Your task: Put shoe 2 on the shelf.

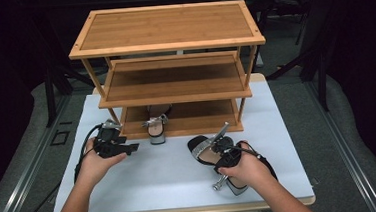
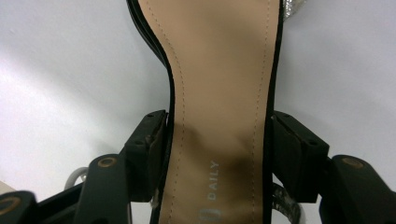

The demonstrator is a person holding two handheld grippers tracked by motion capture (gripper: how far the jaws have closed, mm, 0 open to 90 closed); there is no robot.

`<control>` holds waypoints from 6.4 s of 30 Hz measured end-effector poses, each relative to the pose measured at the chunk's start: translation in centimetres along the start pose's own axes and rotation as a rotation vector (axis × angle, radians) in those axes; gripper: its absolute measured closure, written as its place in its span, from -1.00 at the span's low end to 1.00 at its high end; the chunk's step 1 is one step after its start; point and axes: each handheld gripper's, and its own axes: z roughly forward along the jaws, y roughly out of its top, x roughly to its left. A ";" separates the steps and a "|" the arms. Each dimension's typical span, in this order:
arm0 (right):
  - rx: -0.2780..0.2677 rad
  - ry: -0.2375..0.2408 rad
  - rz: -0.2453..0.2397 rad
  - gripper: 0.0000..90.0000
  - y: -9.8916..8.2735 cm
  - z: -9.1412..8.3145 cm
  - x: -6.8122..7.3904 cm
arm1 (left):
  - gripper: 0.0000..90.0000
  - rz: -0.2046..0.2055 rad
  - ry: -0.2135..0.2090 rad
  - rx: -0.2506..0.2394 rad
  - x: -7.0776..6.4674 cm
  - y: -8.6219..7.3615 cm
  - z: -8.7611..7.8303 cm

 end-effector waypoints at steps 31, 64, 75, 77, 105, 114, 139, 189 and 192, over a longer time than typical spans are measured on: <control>-0.139 0.090 0.094 -0.08 0.1 -1.8 -2.0 | -0.10 -0.003 -0.001 0.001 0.1 0.0 0.0; -0.218 0.127 0.212 -0.12 6.5 1.1 -1.7 | -0.10 -0.009 -0.008 0.016 0.5 -0.3 0.7; -0.374 0.101 0.097 -0.14 4.3 -3.6 -1.2 | -0.10 -0.014 -0.012 0.020 0.6 -0.4 0.8; -0.398 0.087 0.061 -0.10 3.6 -4.2 -1.0 | -0.10 -0.015 -0.011 0.021 0.6 -0.4 0.8; -0.465 0.033 -0.017 0.43 -4.5 -4.0 -0.8 | -0.10 -0.020 -0.010 0.021 0.6 -0.5 0.8; -0.464 0.057 0.029 0.83 -5.4 -3.1 -1.1 | -0.10 -0.024 -0.009 0.016 0.7 -0.5 0.7; -0.422 0.081 0.028 1.00 -5.9 -1.2 -0.6 | -0.10 -0.024 -0.010 0.019 0.8 -0.5 0.7; -0.514 0.196 0.063 1.00 -1.2 -1.9 0.0 | -0.10 -0.027 -0.011 0.019 0.9 -0.5 0.7; -0.503 0.176 0.047 1.00 -0.3 -1.2 0.2 | -0.10 -0.027 -0.011 0.022 0.9 -0.5 0.7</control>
